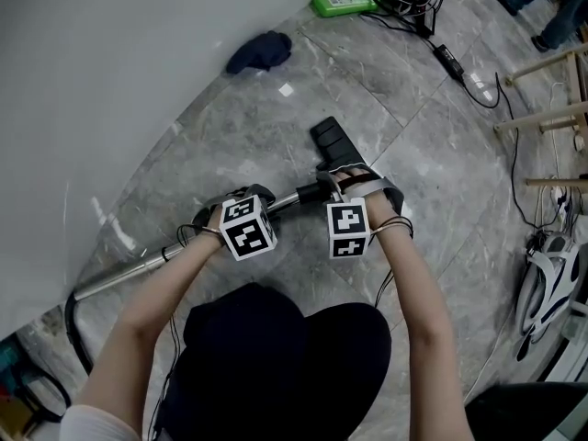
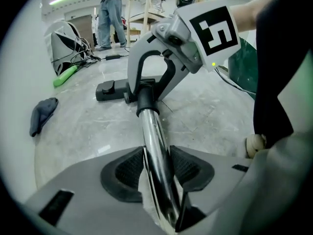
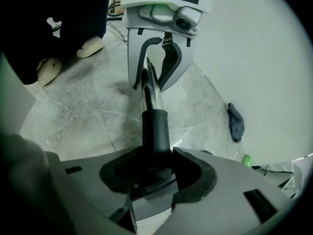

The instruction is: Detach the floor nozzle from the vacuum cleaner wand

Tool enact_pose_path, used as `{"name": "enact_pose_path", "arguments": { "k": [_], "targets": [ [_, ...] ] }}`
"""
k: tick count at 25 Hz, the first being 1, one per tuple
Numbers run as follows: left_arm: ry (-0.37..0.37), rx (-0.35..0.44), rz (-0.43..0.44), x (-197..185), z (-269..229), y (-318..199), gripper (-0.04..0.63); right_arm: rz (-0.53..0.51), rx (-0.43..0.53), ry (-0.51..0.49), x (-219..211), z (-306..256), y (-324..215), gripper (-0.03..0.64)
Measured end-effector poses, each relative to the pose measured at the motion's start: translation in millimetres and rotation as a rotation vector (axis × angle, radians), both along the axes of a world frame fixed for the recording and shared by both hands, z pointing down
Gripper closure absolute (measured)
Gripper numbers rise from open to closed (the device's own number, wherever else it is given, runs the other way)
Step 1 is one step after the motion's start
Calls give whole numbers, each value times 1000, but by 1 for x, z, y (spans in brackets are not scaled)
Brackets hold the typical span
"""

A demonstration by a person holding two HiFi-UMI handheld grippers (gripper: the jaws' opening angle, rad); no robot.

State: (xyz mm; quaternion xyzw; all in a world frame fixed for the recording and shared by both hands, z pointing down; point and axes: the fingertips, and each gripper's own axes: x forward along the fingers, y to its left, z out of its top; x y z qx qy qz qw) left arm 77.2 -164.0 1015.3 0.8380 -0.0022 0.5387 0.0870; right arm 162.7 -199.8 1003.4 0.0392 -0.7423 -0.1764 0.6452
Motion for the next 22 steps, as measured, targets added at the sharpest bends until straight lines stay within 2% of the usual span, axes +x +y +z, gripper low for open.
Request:
{"name": "enact_pose_path", "arguments": {
  "k": [4,14,22],
  "targets": [
    [30,-2,-38,-3,-12,-11,420,-3,33,-17,-3,-10,-12,430],
    [74,-15,-72,-3,-21,-22,425,33,-9,-47,5,-20,-25,430],
    [61,-30,-73,1,-18,-24,426,5,-1,-13,11,-16,-28,436]
  ]
}}
